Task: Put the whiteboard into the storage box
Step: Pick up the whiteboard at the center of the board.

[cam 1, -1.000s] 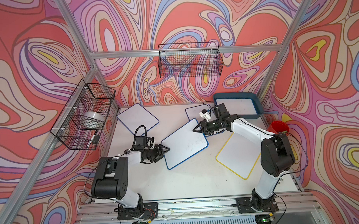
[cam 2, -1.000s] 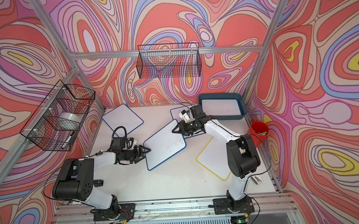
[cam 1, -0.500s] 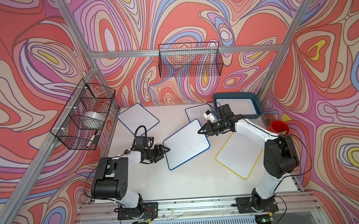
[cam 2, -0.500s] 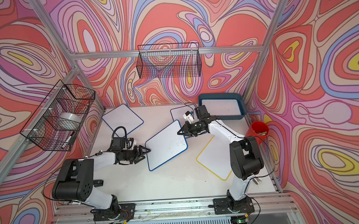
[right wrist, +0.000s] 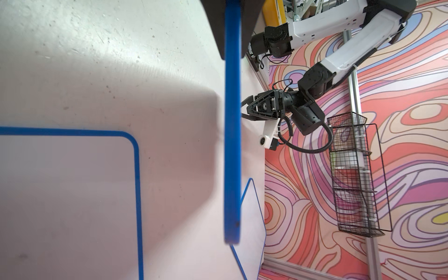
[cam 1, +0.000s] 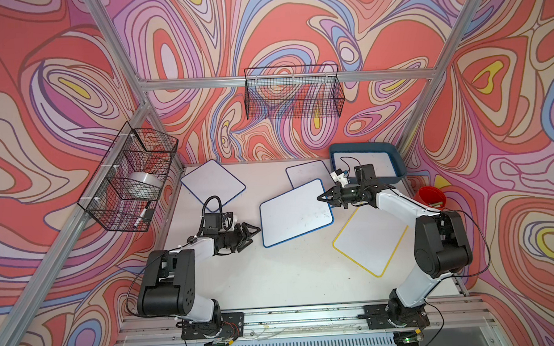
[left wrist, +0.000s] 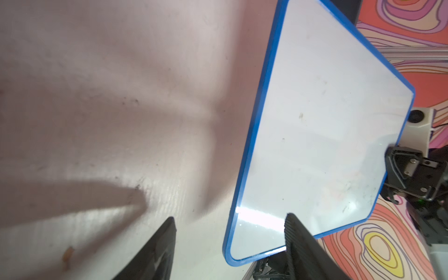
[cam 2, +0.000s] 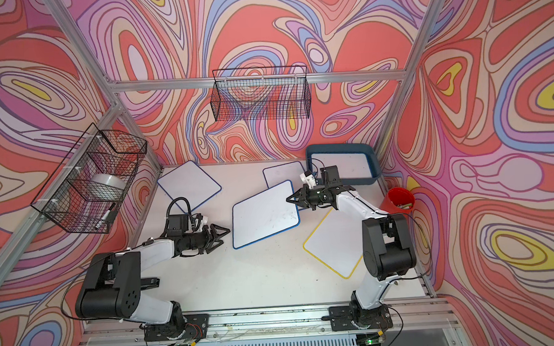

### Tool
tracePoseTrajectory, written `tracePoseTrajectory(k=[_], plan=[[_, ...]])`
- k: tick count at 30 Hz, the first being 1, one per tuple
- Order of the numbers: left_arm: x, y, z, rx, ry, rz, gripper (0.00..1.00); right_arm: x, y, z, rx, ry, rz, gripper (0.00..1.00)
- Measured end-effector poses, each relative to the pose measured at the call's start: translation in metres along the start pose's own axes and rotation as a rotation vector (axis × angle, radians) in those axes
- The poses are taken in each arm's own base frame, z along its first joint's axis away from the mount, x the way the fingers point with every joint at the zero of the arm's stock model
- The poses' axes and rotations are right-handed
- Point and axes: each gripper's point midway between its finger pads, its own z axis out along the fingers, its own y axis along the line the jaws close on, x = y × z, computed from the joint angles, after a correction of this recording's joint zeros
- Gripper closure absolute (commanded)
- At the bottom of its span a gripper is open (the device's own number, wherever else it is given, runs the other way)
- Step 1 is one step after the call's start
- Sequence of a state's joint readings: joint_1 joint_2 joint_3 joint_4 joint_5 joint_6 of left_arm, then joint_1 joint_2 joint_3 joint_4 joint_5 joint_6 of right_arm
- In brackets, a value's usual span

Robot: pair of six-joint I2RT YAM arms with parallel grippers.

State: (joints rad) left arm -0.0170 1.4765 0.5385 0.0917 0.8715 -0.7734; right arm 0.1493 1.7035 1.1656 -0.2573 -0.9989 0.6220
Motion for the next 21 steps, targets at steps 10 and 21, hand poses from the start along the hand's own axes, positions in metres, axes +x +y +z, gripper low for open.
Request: tracePoseTrajectory(k=[10,21], plan=[[0.0,-0.052,-0.012,0.237,-0.001,0.04,0.35,-0.006,0.025,-0.009,-0.12,0.0,-0.051,1.0],[-0.003,-0.09,-0.02,0.386,0.028,0.061,0.52,0.001,0.03,-0.009,-0.212,0.024,-0.031,1.0]])
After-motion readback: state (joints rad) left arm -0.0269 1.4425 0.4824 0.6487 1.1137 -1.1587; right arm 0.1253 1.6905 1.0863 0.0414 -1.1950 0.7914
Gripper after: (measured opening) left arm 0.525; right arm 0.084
